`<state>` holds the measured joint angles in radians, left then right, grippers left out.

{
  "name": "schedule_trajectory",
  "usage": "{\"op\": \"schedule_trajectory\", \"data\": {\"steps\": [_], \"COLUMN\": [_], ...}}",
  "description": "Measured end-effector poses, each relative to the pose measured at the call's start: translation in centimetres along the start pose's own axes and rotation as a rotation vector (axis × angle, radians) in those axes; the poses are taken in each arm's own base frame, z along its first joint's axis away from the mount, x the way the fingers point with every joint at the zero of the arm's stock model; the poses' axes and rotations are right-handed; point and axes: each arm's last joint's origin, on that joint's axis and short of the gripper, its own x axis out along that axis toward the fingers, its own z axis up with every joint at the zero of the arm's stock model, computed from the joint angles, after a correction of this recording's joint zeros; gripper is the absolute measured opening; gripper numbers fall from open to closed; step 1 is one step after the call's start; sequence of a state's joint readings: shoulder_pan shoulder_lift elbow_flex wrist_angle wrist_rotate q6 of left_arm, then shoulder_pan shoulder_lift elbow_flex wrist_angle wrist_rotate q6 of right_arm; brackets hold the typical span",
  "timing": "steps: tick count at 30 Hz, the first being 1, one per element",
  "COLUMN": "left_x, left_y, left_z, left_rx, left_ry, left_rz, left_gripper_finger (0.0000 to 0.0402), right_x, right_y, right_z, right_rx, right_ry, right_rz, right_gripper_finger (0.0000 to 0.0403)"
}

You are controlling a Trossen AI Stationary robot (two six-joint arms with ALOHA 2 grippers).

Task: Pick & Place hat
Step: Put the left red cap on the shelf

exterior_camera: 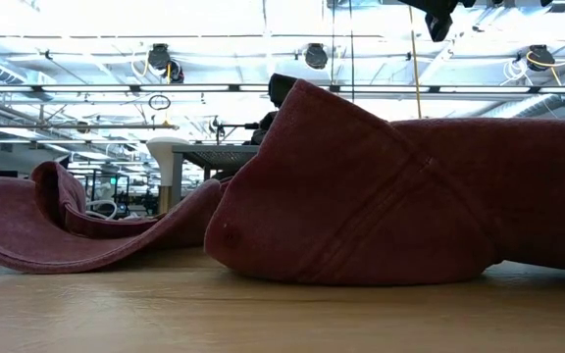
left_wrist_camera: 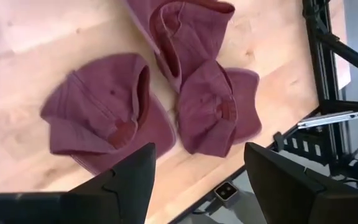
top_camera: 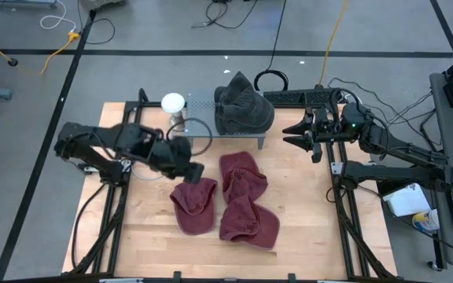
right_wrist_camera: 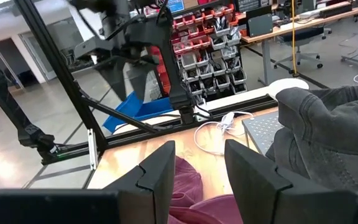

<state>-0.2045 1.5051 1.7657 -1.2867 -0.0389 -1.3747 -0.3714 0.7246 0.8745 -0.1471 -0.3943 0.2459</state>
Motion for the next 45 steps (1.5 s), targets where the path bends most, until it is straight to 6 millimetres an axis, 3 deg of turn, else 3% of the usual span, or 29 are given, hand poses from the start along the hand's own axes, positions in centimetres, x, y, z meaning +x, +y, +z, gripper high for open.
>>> {"op": "schedule_trajectory", "data": {"steps": [13,22,34,45], "left_x": [5.6,9.2,12.9,17.4], "left_y": [1.6,4.0,8.0,11.3], "left_z": [-7.2,-11.3,-13.4,-13.8], "left_rx": [-0.207,-0.360,-0.536,-0.568], "left_ry": [0.090,0.078,0.020,0.013], "left_rz": [0.127,0.171,0.280,0.156], "left_gripper_finger": [0.0313,0.0312,0.0305,0.0306], "right_x": [0.0,0.0,0.2,0.2], "right_y": [0.0,0.0,-0.1,-0.2], "right_z": [0.0,0.0,-0.1,-0.2], "right_rx": [-0.004,-0.004,-0.001,-0.041], "right_ry": [0.000,0.001,0.009,0.023], "right_rz": [0.001,0.001,-0.001,-0.004], "right_gripper_finger": [0.0132,0.0132,0.0132,0.0132]}}
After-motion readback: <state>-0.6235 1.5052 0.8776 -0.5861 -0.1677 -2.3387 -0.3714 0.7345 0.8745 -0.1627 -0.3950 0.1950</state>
